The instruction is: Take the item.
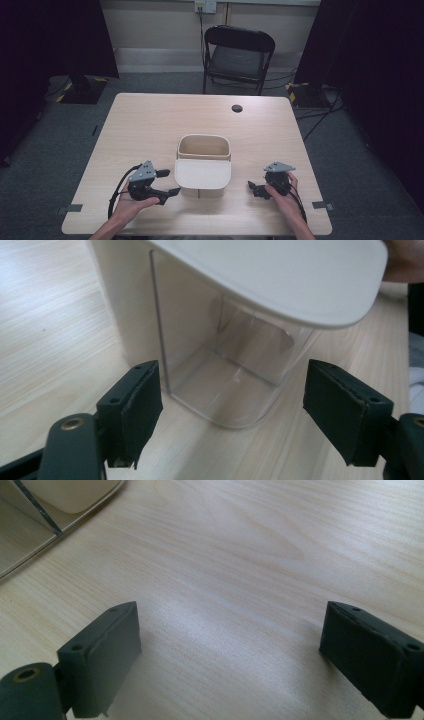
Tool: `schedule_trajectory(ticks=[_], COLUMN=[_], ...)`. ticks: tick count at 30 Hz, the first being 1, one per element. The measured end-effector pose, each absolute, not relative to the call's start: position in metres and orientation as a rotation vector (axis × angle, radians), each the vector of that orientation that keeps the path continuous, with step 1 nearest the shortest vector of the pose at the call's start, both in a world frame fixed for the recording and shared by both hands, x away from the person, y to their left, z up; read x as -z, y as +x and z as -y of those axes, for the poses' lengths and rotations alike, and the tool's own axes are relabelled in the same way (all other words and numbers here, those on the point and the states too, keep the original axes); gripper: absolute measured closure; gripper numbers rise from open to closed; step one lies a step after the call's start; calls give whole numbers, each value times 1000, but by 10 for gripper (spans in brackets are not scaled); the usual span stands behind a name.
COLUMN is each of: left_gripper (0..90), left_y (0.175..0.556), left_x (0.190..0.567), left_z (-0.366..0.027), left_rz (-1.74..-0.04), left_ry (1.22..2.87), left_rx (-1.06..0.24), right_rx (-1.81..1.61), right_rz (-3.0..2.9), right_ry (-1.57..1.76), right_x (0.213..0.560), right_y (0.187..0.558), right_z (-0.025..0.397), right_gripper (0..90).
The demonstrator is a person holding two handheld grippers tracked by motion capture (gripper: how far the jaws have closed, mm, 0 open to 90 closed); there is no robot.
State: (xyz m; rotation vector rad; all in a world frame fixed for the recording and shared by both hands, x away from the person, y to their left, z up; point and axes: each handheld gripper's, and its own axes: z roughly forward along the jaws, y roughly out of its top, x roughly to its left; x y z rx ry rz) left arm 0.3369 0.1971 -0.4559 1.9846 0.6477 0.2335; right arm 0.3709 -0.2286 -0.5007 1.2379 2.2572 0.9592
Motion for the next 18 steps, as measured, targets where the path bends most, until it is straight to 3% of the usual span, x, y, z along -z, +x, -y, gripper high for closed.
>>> schedule_trajectory(ticks=[18], left_gripper=[239], left_y=[336], left_x=[454], left_z=[-185], left_rz=[-606], left_ry=[1963], left_rx=[-210], right_rx=[-959], right_rz=[-2257], right_ry=[1238], right_x=[501], right_y=[371], right_z=[229], right_gripper=[86])
